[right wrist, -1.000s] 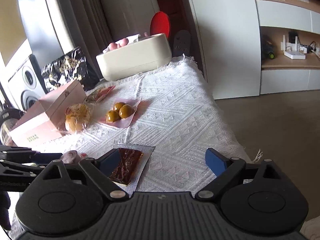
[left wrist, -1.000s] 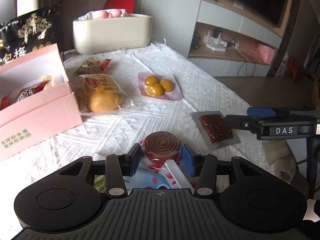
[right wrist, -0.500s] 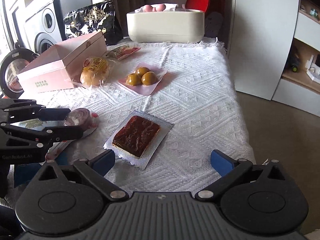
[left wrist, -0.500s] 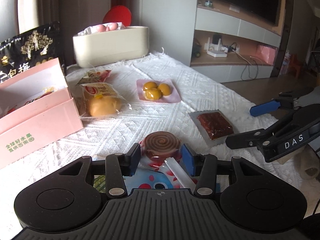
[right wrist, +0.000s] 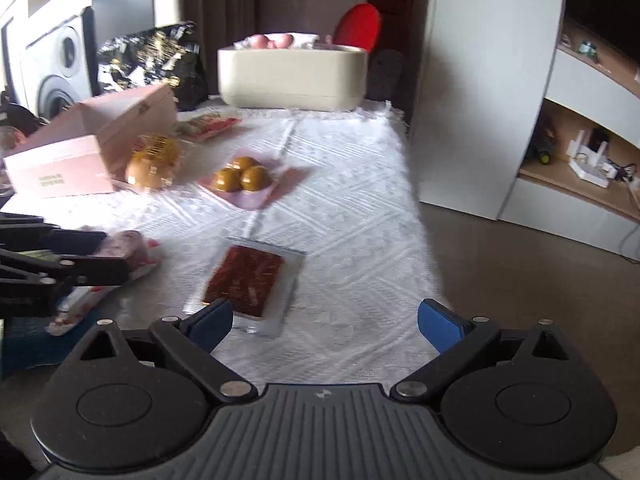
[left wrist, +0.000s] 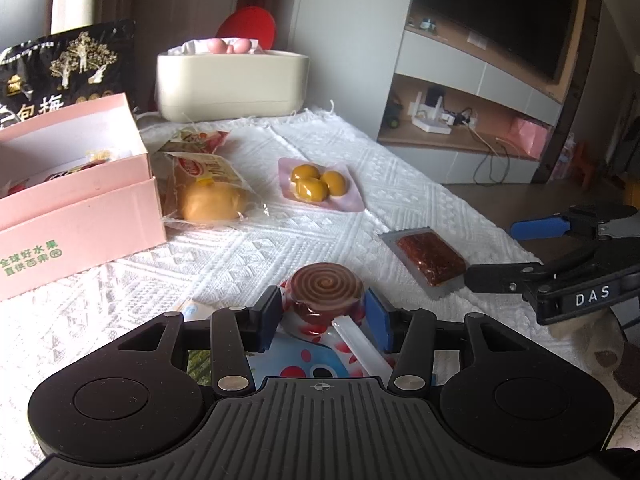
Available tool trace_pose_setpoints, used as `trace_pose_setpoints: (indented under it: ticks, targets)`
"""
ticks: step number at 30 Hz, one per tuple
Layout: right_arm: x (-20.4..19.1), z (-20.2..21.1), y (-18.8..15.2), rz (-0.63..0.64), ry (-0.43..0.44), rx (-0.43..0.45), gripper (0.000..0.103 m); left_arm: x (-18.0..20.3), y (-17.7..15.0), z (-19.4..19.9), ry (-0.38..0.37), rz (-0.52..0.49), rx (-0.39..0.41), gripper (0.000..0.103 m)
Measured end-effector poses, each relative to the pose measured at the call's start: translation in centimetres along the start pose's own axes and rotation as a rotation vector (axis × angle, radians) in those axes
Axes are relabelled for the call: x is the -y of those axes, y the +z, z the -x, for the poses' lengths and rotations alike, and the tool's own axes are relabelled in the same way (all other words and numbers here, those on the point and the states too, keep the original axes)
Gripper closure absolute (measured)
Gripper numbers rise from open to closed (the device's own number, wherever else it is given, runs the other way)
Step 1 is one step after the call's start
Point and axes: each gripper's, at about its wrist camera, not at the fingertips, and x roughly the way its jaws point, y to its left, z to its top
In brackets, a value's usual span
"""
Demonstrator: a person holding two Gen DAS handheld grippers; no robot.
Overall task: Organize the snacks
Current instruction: 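Grasp the clear jerky packet with the right gripper while left holds the spiral candy, then lower the spiral candy and jerky packet into the pink box and open both grippers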
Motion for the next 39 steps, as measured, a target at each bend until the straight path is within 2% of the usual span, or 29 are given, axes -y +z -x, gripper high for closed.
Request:
trace_pose_setpoints:
  ticks: [2,4,5,8,10,21,26,28,35,39]
  targets:
    - [-0.7,-0.7,0.6,-0.019,0.012,-0.010,0.008,0.0,0.0,0.0,0.000,0.001,0.001,0.050]
    - [-1.2,-1.9,1.4,-0.052,0.021,-0.034,0.033,0.0,0.0,0.0,0.003,-0.001,0.001,0.051]
    - [-1.3,-2.5,1.6,-0.067,0.028,-0.049,0.039,0.0,-0.1,0.1,0.005,-0.002,0.002,0.051]
    - [-2.2,-3.2,1.8,-0.052,-0.001,-0.039,0.043,0.0,-0.1,0.1,0.007,-0.002,0.003,0.051]
    - [-2.4,-3.1,1.6,-0.038,0.003,-0.031,0.049,0.0,-0.1,0.1,0.007,-0.002,0.003,0.051]
    - [-2.5,-1.5,1.3,-0.033,0.020,0.009,0.058,0.3,-0.1,0.0,0.015,-0.016,0.001,0.051]
    - [-2.7,-0.2,1.7,-0.027,0.026,0.036,0.061,0.4,-0.1,0.5,0.020,-0.019,0.017,0.055]
    - [-2.7,0.6,1.9,-0.028,0.035,0.047,0.063,0.4,0.0,1.1,0.016,-0.009,0.034,0.055]
    - [-3.1,2.6,2.7,-0.018,0.078,0.080,0.064,0.4,0.8,5.0,0.025,-0.018,0.125,0.055]
    - [-4.3,3.4,3.7,-0.002,0.142,0.089,0.064,-0.5,1.2,8.0,0.046,0.005,0.176,0.055]
